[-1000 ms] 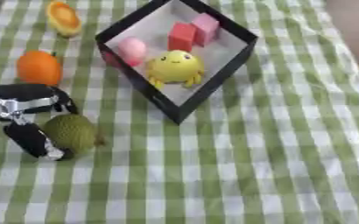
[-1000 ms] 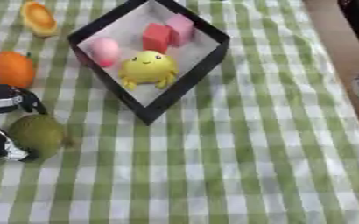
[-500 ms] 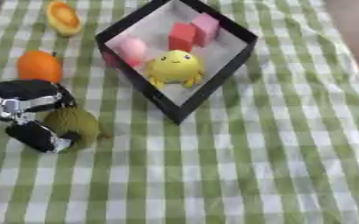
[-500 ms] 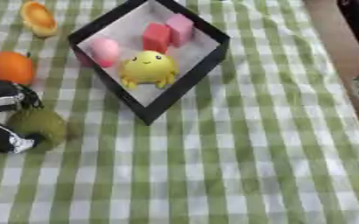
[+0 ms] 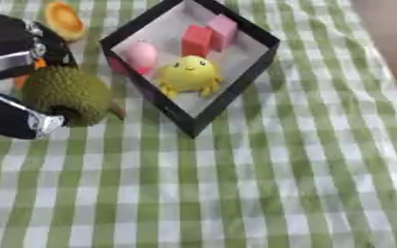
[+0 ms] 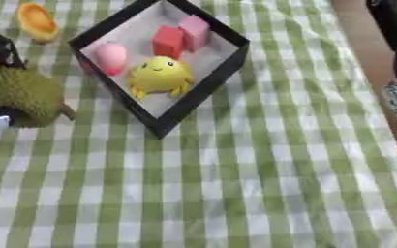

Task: Pick up objects on the table and place them in the box.

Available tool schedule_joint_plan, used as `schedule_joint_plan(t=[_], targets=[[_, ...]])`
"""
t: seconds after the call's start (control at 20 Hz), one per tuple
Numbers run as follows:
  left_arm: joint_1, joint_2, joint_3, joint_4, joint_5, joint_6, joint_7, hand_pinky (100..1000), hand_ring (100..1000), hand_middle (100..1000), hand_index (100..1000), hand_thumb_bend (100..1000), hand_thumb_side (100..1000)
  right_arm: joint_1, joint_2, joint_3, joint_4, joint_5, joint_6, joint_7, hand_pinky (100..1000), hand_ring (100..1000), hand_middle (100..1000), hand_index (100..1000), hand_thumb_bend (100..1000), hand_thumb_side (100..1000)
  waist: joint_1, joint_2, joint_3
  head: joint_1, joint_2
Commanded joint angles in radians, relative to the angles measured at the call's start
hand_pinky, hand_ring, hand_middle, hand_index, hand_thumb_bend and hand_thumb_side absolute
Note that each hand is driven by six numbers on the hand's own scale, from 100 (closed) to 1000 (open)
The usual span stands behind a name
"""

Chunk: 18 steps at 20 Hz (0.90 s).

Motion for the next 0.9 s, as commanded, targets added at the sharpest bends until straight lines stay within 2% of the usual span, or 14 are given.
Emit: schedule_joint_plan(t=[0.05, 0.15, 0.25, 0.4, 0.55, 0.9], targets=[[-0.060, -0.017, 0.032, -0.015, -0.001, 0.004, 0.009, 738, 704, 619, 635, 137, 223, -0.014, -0.040, -0.017, -0.017, -0.011, -0.001, 0.008, 814, 782, 774, 817, 100, 587, 0.011, -0.028, -0.004, -0.004, -0.002], [-0.104, -0.061, 0.028, 0.017, -0.002, 0.015, 0.010, 738, 703, 618, 633, 138, 228, -0.021, -0.043, -0.014, -0.017, -0.016, 0.002, 0.012, 815, 783, 776, 818, 100, 592, 0.013, -0.031, -0.008, -0.003, -0.002], [-0.151, -0.117, 0.022, 0.080, 0.001, 0.001, 0.022, 739, 704, 614, 629, 133, 242, -0.031, -0.045, -0.010, -0.017, -0.020, 0.005, 0.017, 815, 783, 776, 819, 100, 594, 0.014, -0.033, -0.014, -0.001, -0.002], [-0.216, -0.207, 0.026, 0.228, 0.012, -0.060, 0.064, 739, 701, 611, 624, 134, 248, -0.048, -0.048, -0.004, -0.017, -0.026, 0.007, 0.024, 815, 783, 776, 818, 100, 594, 0.014, -0.033, -0.024, 0.002, -0.002], [-0.273, -0.291, 0.038, 0.389, -0.020, -0.137, 0.112, 739, 701, 612, 625, 134, 249, -0.064, -0.048, 0.001, -0.017, -0.030, 0.009, 0.031, 815, 783, 775, 818, 100, 593, 0.012, -0.032, -0.037, 0.005, -0.002], [-0.343, -0.424, 0.064, 0.653, -0.135, -0.288, 0.168, 740, 702, 616, 631, 135, 262, -0.097, -0.043, 0.012, -0.017, -0.039, 0.011, 0.041, 814, 782, 775, 818, 100, 593, 0.008, -0.023, -0.065, 0.020, -0.002]])
